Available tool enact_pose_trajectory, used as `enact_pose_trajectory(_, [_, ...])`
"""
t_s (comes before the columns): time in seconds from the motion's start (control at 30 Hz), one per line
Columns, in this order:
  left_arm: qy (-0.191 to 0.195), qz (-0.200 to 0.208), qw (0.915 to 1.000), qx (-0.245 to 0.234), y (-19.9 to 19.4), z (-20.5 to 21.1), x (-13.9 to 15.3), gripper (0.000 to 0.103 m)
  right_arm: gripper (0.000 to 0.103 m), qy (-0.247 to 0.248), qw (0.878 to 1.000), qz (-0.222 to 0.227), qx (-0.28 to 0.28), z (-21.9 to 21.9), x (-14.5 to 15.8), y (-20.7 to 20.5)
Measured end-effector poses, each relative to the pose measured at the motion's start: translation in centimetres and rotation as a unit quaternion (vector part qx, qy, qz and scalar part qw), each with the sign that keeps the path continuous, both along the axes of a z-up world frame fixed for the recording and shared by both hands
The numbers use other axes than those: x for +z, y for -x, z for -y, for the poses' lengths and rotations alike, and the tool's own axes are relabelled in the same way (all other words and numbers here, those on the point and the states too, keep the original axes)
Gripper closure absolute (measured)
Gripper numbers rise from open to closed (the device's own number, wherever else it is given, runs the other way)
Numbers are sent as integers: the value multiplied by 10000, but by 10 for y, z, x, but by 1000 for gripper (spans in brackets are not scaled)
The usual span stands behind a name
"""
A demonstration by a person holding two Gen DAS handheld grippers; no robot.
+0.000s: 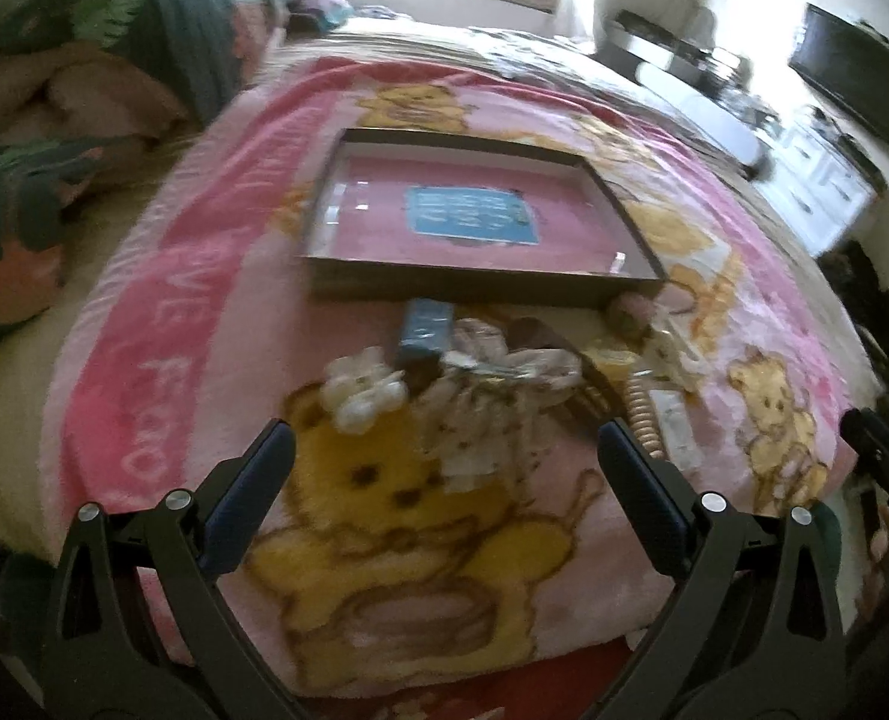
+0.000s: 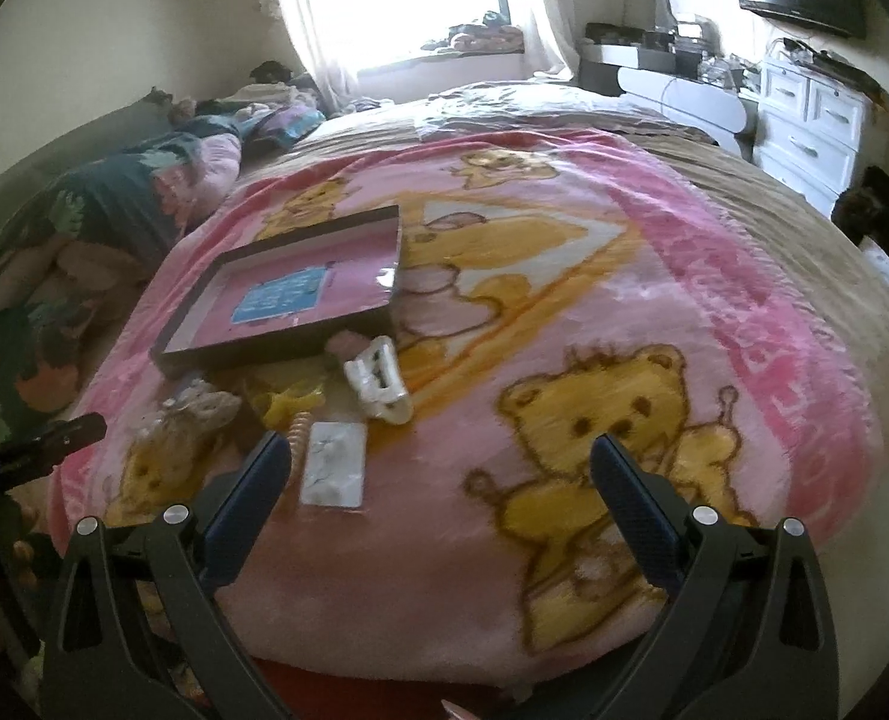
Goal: Organize jewelry
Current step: 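Grasp the polka-dot bow clip with the left tool while the right tool grasps the white claw clip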
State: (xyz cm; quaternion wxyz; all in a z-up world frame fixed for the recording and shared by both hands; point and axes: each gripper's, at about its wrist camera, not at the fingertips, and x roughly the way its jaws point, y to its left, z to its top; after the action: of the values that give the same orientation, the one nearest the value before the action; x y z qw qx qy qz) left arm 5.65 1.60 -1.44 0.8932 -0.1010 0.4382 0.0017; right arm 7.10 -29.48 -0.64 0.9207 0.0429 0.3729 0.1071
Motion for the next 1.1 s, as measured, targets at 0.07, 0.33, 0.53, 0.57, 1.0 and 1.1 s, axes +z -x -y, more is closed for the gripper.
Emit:
enact_pose_trajectory(0.07, [-31, -45, 9998, -204, -9, 8, -5, 9, 4, 57, 10000, -18, -9, 3, -2, -6])
enact_pose_trajectory(0.33, [-206, -442, 9980, -406, -44, 24, -34, 11, 4, 140, 9995, -211, 196, 1, -13, -35])
enact_pose_trajectory(0.53, [-230, -680, 9959, -551, -53, 26, -52, 31, 4, 163, 9979, -468, 407, -10, -29, -71])
enact_pose_trajectory(0.57, [-212, -704, 9958, -553, -55, 25, -54, 38, 4, 219, 9973, -545, 443, -14, -33, -78])
enact_pose_trajectory(1.0, [28, -523, 9963, -677, -55, 14, -51, 86, 22, 435, 9875, -955, 1176, -67, -71, -129])
enact_pose_trajectory(1.1, [67, -459, 9968, -651, -54, 9, -47, 88, 34, 429, 9851, -1076, 1270, -75, -80, -135])
